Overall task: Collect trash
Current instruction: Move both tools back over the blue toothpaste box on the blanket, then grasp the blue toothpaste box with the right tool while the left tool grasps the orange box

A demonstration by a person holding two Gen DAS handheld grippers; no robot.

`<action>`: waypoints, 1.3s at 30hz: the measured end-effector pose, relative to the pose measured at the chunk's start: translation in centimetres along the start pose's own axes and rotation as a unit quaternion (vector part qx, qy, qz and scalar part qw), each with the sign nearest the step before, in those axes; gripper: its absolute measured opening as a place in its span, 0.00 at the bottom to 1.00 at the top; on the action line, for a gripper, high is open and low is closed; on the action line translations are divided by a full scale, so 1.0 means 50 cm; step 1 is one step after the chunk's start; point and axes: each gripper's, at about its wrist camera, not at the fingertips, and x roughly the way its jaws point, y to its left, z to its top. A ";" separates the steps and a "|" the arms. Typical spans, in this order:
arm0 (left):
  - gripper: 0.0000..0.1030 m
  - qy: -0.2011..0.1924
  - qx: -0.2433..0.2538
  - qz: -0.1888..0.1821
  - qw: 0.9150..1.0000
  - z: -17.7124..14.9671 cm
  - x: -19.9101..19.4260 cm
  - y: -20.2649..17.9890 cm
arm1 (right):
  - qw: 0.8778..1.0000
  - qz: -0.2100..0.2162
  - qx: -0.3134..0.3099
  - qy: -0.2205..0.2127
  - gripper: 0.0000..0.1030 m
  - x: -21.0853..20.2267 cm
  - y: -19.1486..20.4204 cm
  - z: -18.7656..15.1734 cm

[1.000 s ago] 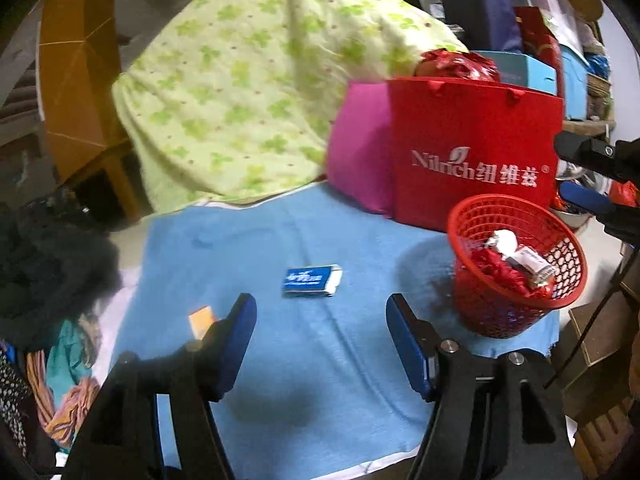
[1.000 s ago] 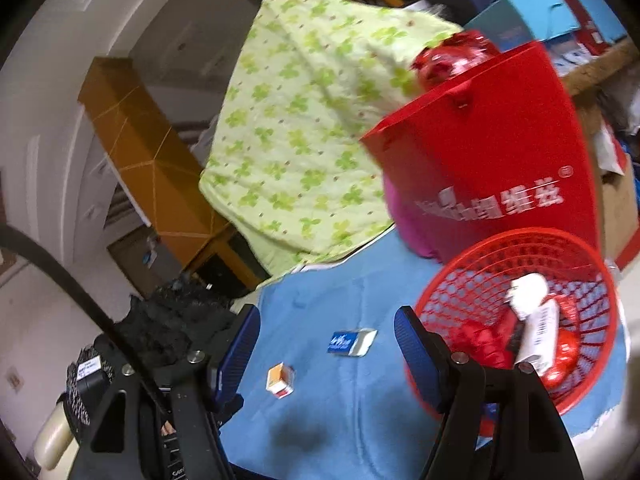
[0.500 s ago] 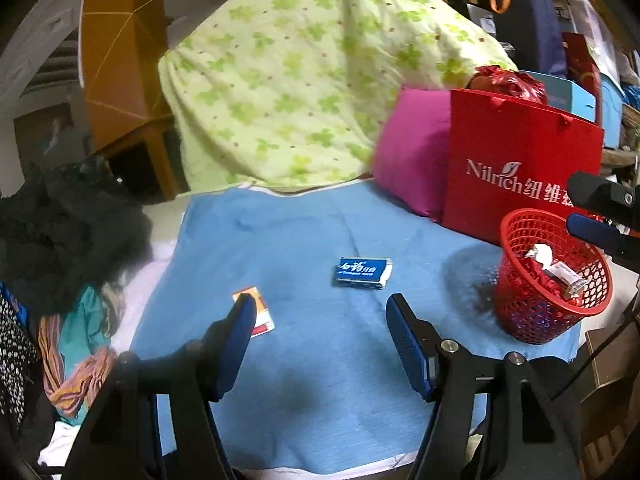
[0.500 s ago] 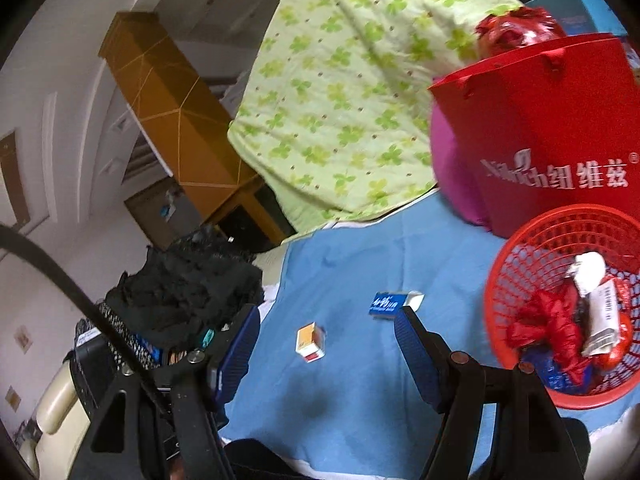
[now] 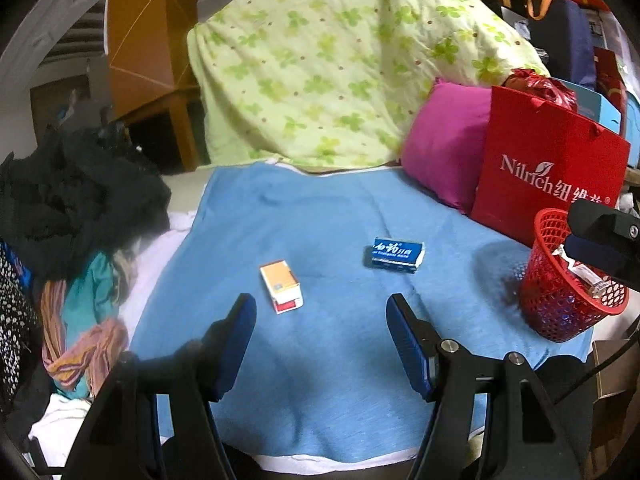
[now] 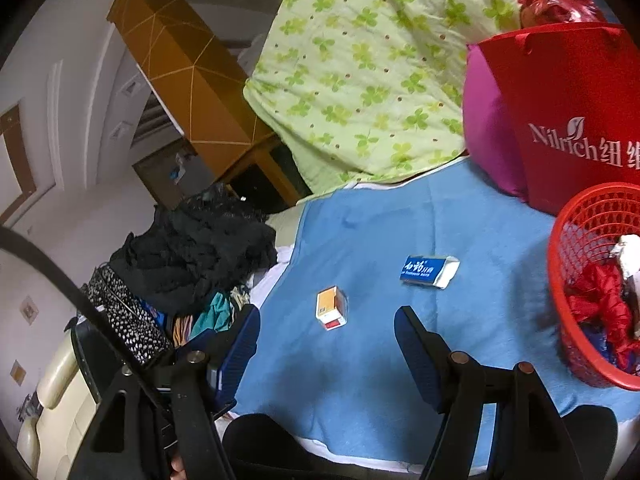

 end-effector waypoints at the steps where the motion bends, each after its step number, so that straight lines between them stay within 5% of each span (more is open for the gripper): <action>1: 0.66 0.003 -0.002 0.001 1.000 -0.003 0.004 0.004 | 1.000 0.000 0.000 0.003 0.72 0.005 0.001 -0.001; 17: 0.66 0.065 -0.025 0.006 0.998 -0.053 0.102 0.044 | 0.998 -0.013 0.007 0.066 0.72 0.111 -0.025 -0.039; 29: 0.66 0.164 -0.078 0.028 0.983 -0.117 0.265 0.130 | 0.989 -0.038 0.030 0.143 0.72 0.280 -0.097 -0.074; 39: 0.66 0.181 -0.094 0.008 0.979 -0.061 0.374 0.151 | 0.987 -0.080 0.043 0.131 0.72 0.407 -0.204 0.011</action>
